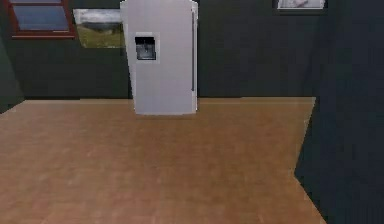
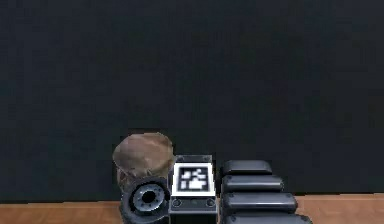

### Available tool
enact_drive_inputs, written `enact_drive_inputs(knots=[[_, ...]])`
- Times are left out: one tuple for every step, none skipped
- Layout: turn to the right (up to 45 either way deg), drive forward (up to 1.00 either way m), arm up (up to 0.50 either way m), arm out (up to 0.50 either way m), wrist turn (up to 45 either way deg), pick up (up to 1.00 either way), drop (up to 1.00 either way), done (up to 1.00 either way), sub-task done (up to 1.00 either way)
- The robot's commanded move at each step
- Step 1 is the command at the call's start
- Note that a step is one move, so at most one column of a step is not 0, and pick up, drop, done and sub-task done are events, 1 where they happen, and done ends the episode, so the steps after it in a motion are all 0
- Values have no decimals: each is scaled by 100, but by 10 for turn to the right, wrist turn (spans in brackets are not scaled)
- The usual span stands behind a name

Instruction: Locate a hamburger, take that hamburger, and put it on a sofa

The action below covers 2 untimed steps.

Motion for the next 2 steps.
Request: enact_drive_inputs(knots=[[420,0,0,0,0,0,0,0,0],[0,20,0,0,0,0,0,0,0]])
